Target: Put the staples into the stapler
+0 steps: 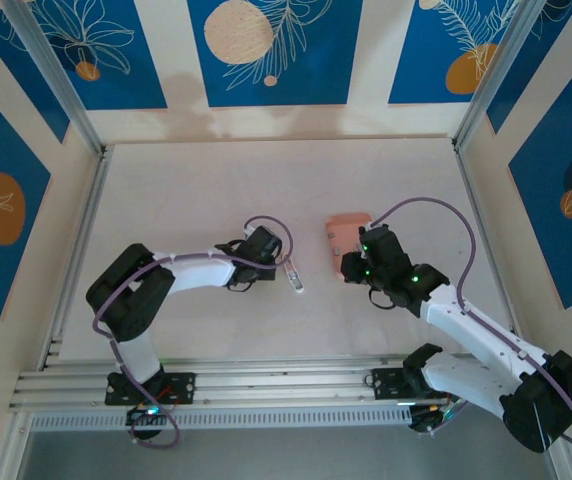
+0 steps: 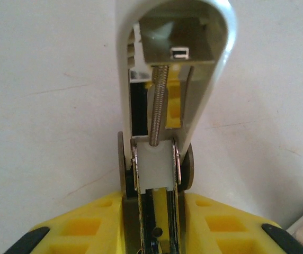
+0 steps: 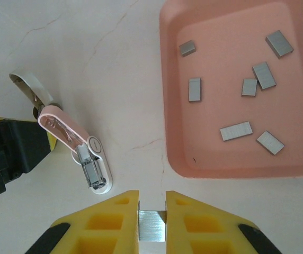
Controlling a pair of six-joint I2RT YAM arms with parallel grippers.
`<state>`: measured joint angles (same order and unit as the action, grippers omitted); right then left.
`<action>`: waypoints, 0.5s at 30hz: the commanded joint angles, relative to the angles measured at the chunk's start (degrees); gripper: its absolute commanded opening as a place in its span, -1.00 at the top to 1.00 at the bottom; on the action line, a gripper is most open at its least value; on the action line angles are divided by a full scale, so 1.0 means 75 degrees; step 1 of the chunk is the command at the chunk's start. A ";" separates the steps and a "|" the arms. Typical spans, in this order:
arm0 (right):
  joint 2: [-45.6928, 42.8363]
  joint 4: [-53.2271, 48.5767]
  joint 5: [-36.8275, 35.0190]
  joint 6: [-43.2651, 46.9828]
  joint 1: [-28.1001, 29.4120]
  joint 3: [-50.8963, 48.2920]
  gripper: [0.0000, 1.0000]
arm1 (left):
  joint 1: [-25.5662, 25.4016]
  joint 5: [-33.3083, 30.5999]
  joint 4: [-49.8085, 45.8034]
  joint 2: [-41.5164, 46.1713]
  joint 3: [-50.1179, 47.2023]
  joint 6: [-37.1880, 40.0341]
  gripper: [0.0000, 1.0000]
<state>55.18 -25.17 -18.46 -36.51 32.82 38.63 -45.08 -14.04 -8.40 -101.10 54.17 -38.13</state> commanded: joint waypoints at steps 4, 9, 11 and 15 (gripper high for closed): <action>-0.0135 0.0177 0.0241 0.0156 -0.0084 -0.0102 0.67 | -0.0371 -0.0524 -0.0888 0.0370 -0.0057 -0.0476 0.47; -0.0138 0.0296 0.0314 0.0215 -0.0087 -0.0140 0.66 | -0.0717 -0.0767 -0.1247 0.0989 -0.0443 -0.1061 0.48; -0.0138 0.0348 0.0356 0.0221 -0.0104 -0.0159 0.67 | -0.0885 -0.0822 -0.1313 0.1221 -0.0603 -0.1374 0.49; -0.0094 0.0460 0.0449 0.0251 -0.0098 -0.0184 0.67 | -0.1255 -0.0922 -0.1350 0.1485 -0.0840 -0.1954 0.49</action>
<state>55.18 -23.09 -16.78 -35.64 32.32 38.11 -52.88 -18.85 -16.23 -91.66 49.17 -48.05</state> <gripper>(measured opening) 0.169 0.260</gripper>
